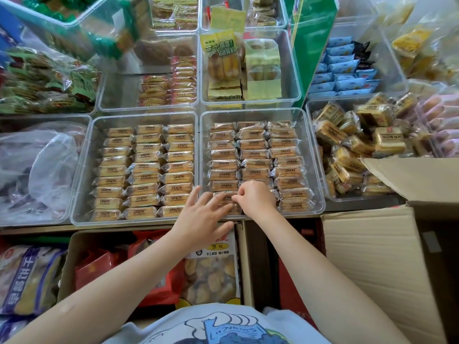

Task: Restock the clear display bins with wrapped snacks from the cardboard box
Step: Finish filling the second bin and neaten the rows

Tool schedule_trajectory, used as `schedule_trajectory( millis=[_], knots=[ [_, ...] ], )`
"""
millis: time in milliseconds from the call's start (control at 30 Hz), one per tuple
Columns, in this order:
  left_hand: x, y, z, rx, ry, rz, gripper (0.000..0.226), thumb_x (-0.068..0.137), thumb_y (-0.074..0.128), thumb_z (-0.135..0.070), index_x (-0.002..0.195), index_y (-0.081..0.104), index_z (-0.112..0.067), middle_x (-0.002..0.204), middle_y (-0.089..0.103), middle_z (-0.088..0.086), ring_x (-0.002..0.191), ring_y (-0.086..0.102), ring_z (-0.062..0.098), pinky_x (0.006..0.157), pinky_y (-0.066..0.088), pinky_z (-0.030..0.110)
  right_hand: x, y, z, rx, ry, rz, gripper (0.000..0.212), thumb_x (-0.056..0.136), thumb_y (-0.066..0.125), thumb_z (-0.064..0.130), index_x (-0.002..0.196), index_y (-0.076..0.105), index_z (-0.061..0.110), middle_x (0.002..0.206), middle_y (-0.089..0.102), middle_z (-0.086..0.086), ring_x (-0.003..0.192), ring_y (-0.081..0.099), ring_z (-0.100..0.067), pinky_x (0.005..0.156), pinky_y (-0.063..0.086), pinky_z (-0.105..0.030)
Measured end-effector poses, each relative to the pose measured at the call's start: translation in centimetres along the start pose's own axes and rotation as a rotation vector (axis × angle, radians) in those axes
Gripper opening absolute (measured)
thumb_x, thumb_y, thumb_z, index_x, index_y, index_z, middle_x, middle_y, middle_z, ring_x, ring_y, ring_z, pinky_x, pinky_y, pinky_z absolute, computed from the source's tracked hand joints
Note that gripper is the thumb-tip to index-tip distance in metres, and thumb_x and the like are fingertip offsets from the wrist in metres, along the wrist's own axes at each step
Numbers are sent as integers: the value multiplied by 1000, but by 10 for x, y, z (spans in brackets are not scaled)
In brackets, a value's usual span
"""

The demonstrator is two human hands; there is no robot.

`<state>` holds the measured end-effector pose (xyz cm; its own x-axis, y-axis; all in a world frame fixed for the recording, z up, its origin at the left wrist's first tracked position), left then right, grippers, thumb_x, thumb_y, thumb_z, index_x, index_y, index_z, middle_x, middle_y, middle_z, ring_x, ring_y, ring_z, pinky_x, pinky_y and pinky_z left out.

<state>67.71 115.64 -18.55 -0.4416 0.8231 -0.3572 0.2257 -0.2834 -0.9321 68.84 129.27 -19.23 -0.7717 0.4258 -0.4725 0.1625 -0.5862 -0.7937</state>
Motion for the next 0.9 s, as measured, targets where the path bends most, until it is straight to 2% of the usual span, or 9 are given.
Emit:
schedule_trajectory(
  millis=[133,267,367,433,567,767,833,900],
  knots=[
    [5,-8,0,-6,-27,12,65,99,14,-69,146,48,-40,159,38,-2,145,33,26,120,-9,55,1,-8,-4,45,-45,-39,19,94,64,40,88,64,22,88,63,4,81,59,-18,62,41,-28],
    [8,-17,7,-33,-44,-2,79,93,-1,-69,151,41,-36,161,34,-2,152,22,20,123,-7,54,3,-30,-12,186,-75,-216,17,97,60,35,95,66,19,93,64,2,80,56,-16,60,39,-27],
    [14,-13,12,-23,-76,19,85,90,-7,-68,159,23,-30,166,24,1,155,14,20,124,-6,53,8,-27,-3,111,-102,-162,27,98,58,40,114,68,20,111,63,1,94,59,-19,67,39,-28],
    [19,-9,13,-12,-90,49,87,88,-11,-69,160,17,-29,167,18,2,155,11,21,124,-6,53,9,-24,2,25,-94,-148,35,97,59,46,120,64,20,114,62,2,99,61,-20,67,38,-29],
    [18,-8,15,-14,-89,38,86,89,-11,-68,159,21,-30,167,20,3,155,11,22,124,-8,54,10,-21,12,-130,-111,-166,32,97,59,46,112,58,18,107,61,0,88,59,-21,63,38,-30],
    [13,-6,18,-16,-84,7,79,95,-4,-66,159,25,-29,166,23,4,155,13,22,123,-8,55,22,-24,15,-276,-41,-104,25,98,59,40,111,66,20,109,65,-2,101,64,-25,67,40,-31],
    [13,-6,18,-21,-87,2,80,94,-6,-65,159,25,-29,166,22,4,155,12,22,123,-7,55,28,-20,13,-235,-14,-49,21,98,61,37,107,69,20,104,67,-2,98,65,-25,67,44,-31],
    [12,-7,18,-23,-86,-7,79,94,-5,-65,159,24,-30,167,21,5,156,10,23,123,-6,56,33,-14,4,-59,19,1,15,95,64,32,99,73,21,98,70,0,94,66,-23,72,52,-33]
  ],
)
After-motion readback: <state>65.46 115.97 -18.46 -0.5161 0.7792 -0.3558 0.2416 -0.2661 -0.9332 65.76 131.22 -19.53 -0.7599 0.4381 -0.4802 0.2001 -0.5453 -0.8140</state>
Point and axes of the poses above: each hand's wrist, its own x-axis towards the middle knuckle, its own y-axis out of the palm, z = x × y, the point moved 9 cm from there along x, towards the middle knuckle
